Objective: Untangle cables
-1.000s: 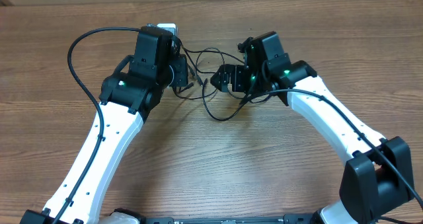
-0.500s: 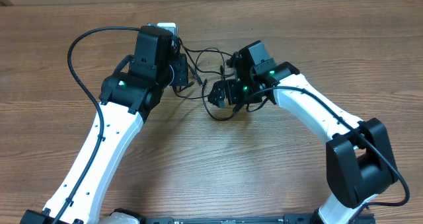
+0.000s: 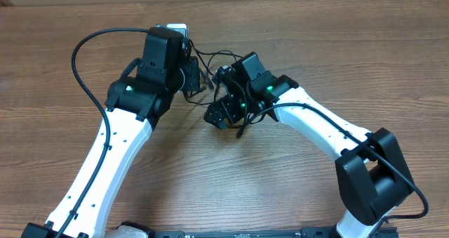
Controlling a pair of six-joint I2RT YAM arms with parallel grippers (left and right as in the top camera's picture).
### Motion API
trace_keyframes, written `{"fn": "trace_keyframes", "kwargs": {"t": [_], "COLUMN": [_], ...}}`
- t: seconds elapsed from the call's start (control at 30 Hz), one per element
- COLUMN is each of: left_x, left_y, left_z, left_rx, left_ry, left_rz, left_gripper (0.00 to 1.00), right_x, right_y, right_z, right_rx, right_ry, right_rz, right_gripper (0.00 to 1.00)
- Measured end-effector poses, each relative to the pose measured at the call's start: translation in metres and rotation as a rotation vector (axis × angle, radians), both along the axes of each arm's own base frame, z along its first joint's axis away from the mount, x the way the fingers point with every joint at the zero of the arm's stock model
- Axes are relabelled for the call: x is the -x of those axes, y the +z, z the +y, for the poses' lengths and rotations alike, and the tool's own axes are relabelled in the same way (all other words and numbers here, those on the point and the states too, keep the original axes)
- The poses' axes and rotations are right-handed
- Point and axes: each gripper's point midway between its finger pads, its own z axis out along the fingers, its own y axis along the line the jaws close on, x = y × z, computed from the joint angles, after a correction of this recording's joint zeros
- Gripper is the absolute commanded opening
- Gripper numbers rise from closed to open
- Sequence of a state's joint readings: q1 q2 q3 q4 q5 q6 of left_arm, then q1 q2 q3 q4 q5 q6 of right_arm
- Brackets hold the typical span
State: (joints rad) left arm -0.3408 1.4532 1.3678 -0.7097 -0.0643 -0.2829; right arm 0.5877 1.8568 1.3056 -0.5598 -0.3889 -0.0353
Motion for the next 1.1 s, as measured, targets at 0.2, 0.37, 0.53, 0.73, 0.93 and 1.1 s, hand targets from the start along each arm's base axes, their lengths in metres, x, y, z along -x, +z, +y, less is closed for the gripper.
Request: {"fn": "trace_keyframes", "kwargs": {"t": [0.2, 0.37, 0.53, 0.73, 0.93, 1.1], "left_x": [0.0, 0.0, -0.001, -0.001, 0.0, 0.0], "left_y": [0.0, 0.0, 0.001, 0.001, 0.0, 0.0], "left_z": [0.0, 0.0, 0.0, 0.0, 0.0, 0.0], "left_rx": [0.0, 0.001, 0.001, 0.001, 0.0, 0.0], "left_ry": [0.0, 0.0, 0.0, 0.0, 0.0, 0.0], "left_rz": [0.0, -0.002, -0.004, -0.004, 0.001, 0.001], "left_gripper": [0.04, 0.04, 0.05, 0.05, 0.04, 0.04], "right_x": [0.001, 0.009, 0.005, -0.001, 0.002, 0.004], "right_y": [-0.022, -0.042, -0.041, -0.046, -0.068, -0.068], "right_z": [-0.004, -0.01, -0.009, -0.004, -0.004, -0.002], "right_rx": [0.01, 0.03, 0.021, 0.007, 0.021, 0.008], "right_ry": [-0.001, -0.002, 0.001, 0.0, 0.014, 0.013], "right_rz": [-0.018, -0.002, -0.028, -0.046, -0.007, 0.006], "right_gripper": [0.97, 0.95, 0.79, 0.72, 0.32, 0.04]}}
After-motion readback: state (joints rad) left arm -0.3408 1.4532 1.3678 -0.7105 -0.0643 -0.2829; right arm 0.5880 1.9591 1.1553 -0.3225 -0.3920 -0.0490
